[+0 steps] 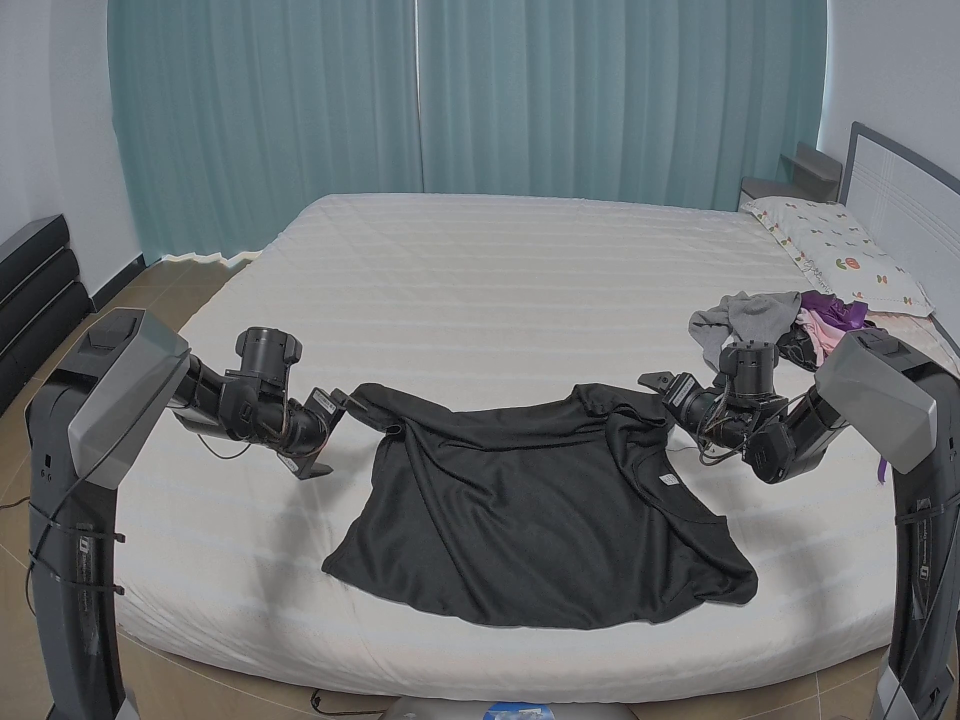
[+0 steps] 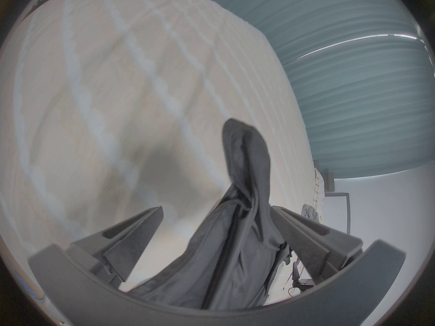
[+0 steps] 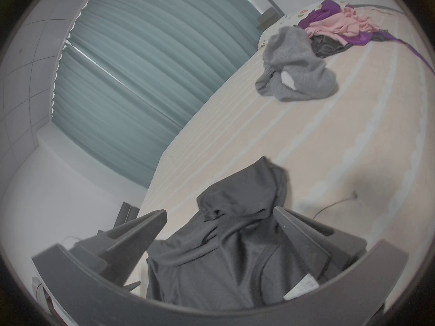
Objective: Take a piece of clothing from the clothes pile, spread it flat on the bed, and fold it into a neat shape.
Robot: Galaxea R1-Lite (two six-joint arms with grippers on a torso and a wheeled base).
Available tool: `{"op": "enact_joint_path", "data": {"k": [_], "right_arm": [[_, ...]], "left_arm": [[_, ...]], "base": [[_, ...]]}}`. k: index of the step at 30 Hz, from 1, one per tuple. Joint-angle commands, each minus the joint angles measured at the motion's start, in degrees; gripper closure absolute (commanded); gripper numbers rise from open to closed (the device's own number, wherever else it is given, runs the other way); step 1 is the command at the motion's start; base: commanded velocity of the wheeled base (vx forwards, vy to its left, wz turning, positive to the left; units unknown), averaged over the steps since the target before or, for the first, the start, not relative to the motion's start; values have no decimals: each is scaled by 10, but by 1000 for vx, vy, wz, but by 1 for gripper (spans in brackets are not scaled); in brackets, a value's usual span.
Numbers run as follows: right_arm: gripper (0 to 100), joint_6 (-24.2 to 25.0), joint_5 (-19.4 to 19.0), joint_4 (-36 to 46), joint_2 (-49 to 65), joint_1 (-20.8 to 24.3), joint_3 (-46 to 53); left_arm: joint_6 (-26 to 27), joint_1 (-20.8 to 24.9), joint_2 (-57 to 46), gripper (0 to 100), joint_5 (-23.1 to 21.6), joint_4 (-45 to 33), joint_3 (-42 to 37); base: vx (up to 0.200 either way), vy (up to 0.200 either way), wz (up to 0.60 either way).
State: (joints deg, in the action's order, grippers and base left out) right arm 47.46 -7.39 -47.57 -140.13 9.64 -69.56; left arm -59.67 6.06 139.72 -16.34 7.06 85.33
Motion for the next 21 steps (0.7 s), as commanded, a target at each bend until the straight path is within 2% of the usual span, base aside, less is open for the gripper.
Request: {"op": "enact_joint_path", "data": {"k": [1, 7, 11, 14, 21], "right_arm": [[0, 10, -11, 27, -8, 29, -30], [0, 11, -11, 100, -39, 49, -110], [0, 12, -8, 139, -60, 51, -156], [0, 13, -7, 161, -81, 51, -185], [0, 14, -4, 180, -114, 49, -232]], "left_arm": [[-10, -3, -58, 0, -1, 42, -91], [-55, 3, -117, 0, 1, 201, -237], [-56, 3, -117, 0, 3, 291, -286], [-58, 2, -115, 0, 2, 317, -301], [-57, -3, -112, 0, 2, 317, -306]], "base": [[0, 0, 0], [0, 0, 0], [0, 0, 0], [0, 0, 0], [0, 0, 0]]}}
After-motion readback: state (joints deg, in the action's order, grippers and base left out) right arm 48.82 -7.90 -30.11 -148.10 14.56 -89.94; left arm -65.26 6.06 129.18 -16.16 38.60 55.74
